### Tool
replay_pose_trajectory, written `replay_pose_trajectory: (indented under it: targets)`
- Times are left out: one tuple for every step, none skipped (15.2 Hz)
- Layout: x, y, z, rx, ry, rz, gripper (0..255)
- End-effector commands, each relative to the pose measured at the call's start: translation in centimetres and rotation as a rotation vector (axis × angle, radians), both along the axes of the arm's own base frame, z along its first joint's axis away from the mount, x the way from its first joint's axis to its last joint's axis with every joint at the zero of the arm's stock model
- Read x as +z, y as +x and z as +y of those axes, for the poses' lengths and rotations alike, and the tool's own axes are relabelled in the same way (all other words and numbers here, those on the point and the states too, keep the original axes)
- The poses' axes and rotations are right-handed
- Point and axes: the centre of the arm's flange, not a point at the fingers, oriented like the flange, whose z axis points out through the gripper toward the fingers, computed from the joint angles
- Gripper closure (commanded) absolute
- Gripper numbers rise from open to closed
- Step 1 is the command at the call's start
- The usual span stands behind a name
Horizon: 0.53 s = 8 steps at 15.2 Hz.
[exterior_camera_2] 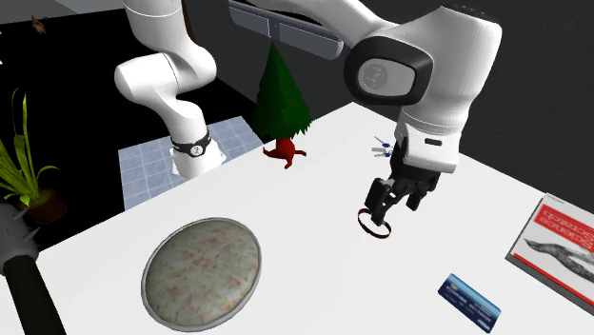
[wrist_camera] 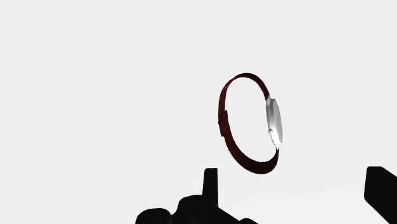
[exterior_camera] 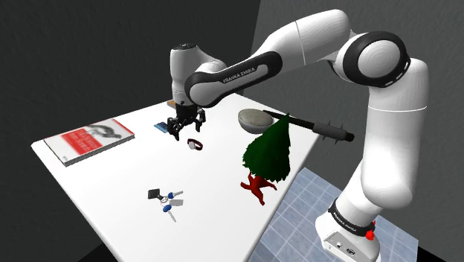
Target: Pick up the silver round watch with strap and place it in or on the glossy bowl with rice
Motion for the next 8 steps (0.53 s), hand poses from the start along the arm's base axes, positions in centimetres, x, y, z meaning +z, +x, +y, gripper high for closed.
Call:
replay_pose_trajectory:
  targets:
    - [-1.0, 0.1, -0.1, 0.000, 0.000, 0.000, 0]
    - [-1.5, 0.1, -0.1, 0.000, 0.000, 0.000, 0]
    - [-2.3, 0.2, -0.2, 0.000, 0.000, 0.000, 0]
    - [-2.3, 0.2, -0.2, 0.000, 0.000, 0.000, 0]
    - [-2.3, 0.2, -0.2, 0.000, 0.000, 0.000, 0]
    - [-2.3, 0.2, -0.2, 0.000, 0.000, 0.000, 0]
    - [-2.3, 0.2, -0.2, 0.000, 0.000, 0.000, 0]
    - [-2.3, 0.2, -0.2, 0.000, 0.000, 0.000, 0]
